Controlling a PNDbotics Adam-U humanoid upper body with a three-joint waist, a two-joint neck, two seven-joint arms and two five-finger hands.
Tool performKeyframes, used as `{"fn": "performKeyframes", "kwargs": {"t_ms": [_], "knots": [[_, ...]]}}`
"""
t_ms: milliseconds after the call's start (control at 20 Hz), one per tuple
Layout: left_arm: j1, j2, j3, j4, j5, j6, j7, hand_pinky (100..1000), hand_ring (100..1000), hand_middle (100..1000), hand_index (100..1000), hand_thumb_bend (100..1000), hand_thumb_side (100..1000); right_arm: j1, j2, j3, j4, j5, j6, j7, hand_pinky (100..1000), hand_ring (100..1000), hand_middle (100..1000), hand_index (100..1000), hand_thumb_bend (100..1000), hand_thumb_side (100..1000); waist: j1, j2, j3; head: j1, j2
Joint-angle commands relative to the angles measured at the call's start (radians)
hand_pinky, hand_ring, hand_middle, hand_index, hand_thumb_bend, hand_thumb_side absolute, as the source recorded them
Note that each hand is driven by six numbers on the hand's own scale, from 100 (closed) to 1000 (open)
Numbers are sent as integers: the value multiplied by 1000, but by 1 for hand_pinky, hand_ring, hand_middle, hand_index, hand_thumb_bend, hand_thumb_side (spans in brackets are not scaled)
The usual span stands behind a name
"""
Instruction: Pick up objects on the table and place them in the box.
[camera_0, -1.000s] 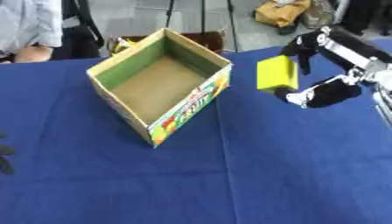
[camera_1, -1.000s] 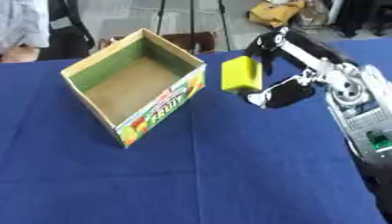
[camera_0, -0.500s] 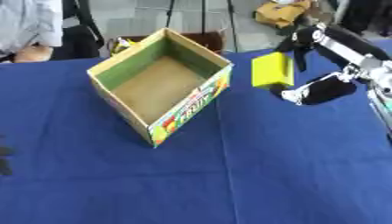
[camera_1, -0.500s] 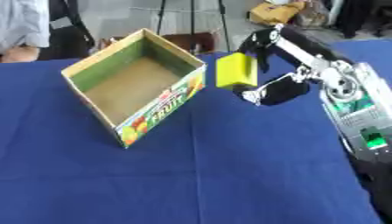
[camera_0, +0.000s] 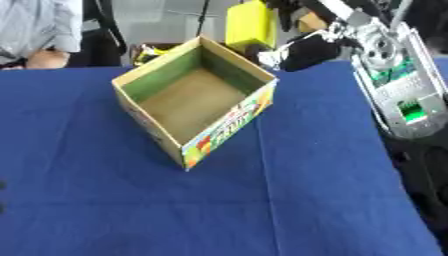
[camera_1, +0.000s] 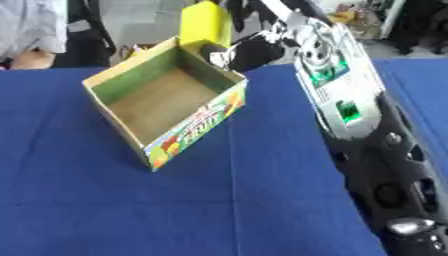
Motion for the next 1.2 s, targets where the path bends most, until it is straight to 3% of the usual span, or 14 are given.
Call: {"fn": "performKeyframes", "kwargs": {"t_ms": [50, 650, 1200], "knots": [[-9, 16, -7, -20, 3, -4, -9, 265, 473, 556, 889, 347, 960, -62, 49, -25, 58, 42, 22, -42, 717, 779, 281, 339, 285, 124, -6, -16, 13, -13, -22], [-19, 10, -18, -20, 5, -11, -28, 264, 472, 556, 889, 349, 957, -135, 153, -47, 310, 190, 8, -206, 718, 777, 277, 338, 297, 106, -27, 16, 83, -58, -44], [-27, 4, -16, -20, 5, -12, -30, 266, 472, 556, 889, 347, 954, -109, 172, -39, 409, 302, 11, -230, 715, 771, 278, 339, 267, 100, -28, 29, 87, -63, -59]]}}
